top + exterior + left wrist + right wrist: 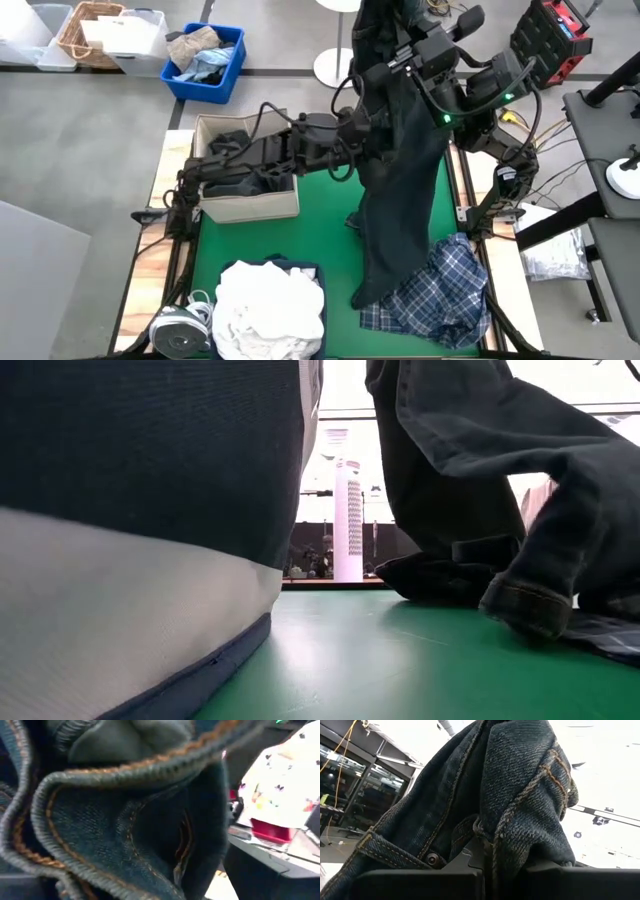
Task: Sort clothes
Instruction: Put the dark long pants into the white laundry organizer
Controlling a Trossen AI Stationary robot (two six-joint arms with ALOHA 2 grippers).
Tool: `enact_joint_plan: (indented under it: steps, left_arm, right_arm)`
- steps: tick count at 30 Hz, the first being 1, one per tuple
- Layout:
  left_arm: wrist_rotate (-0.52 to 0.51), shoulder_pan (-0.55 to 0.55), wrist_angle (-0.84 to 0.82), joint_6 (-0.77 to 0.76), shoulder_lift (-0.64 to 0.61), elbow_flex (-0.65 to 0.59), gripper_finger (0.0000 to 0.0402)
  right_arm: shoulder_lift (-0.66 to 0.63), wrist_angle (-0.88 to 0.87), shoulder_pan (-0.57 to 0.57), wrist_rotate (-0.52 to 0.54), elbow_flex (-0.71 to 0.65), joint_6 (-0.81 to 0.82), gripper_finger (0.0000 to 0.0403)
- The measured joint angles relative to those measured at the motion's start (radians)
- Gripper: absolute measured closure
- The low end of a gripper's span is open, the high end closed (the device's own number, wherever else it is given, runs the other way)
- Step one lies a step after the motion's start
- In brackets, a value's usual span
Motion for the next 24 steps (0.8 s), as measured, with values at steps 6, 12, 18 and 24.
enact_joint_plan:
  steps: [6, 12, 18, 24]
  left_arm:
    - [-0.068, 0.021, 0.012, -0.001, 0.027, 0.001, 0.0243]
    - [0.064, 0.035, 0.024, -0.005, 0.005, 0.0, 0.0382]
    - [0.386, 0.035, 0.132, -0.006, -0.065, -0.001, 0.039]
    - [0.593, 0.037, 0.245, -0.041, -0.137, -0.001, 0.039]
  right_arm:
    - [-0.002, -0.002, 0.0, 0.033, 0.0, -0.019, 0.038]
    - [-0.012, 0.005, 0.0, 0.081, 0.0, -0.102, 0.038]
    - [-0.013, -0.035, -0.001, 0.215, 0.0, -0.206, 0.038]
    - [-0.016, -0.116, 0.003, 0.252, 0.0, -0.153, 0.038]
